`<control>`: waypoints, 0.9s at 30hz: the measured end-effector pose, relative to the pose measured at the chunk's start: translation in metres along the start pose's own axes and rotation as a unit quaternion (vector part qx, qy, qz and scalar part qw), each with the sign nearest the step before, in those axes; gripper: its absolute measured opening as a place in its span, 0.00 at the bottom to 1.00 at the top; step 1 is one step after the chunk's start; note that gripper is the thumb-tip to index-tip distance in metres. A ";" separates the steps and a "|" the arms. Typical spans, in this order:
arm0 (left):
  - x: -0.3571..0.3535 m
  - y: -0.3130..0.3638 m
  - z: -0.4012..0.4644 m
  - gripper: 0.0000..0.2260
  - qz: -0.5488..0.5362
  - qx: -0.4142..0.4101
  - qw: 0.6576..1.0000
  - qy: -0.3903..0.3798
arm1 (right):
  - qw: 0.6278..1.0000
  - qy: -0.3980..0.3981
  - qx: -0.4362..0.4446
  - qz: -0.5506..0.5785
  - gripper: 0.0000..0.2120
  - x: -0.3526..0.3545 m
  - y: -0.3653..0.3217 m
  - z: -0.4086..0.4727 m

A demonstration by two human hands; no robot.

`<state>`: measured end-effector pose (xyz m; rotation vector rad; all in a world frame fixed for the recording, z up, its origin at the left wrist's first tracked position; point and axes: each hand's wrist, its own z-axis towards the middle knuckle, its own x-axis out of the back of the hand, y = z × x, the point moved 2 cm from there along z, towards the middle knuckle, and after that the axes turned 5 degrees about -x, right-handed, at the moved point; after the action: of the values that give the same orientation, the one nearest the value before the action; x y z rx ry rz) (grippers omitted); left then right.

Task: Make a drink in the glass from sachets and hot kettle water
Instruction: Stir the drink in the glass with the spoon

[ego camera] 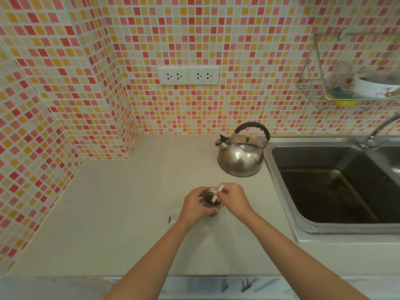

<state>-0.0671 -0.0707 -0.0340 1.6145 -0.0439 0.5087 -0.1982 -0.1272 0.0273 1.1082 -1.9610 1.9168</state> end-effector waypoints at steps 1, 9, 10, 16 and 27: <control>0.000 0.000 0.000 0.29 0.002 0.000 1.000 -0.001 | 1.000 -0.001 0.009 -0.001 0.09 -0.001 -0.001 0.000; 0.001 0.002 0.000 0.28 0.003 -0.003 1.000 -0.001 | 1.000 0.015 0.010 -0.009 0.09 0.002 0.002 0.000; 0.001 0.002 0.000 0.28 0.005 -0.003 1.000 -0.002 | 1.000 0.007 0.021 -0.015 0.09 0.001 0.000 -0.001; 0.001 0.002 0.001 0.30 0.013 -0.001 1.000 -0.005 | 0.996 0.027 0.003 -0.089 0.09 0.004 0.000 0.002; 0.001 0.002 0.000 0.28 0.008 -0.003 1.000 -0.004 | 0.999 -0.011 0.014 -0.046 0.10 0.000 0.000 0.001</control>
<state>-0.0669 -0.0710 -0.0320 1.6105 -0.0643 0.5140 -0.1977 -0.1279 0.0273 1.2104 -1.8643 1.8986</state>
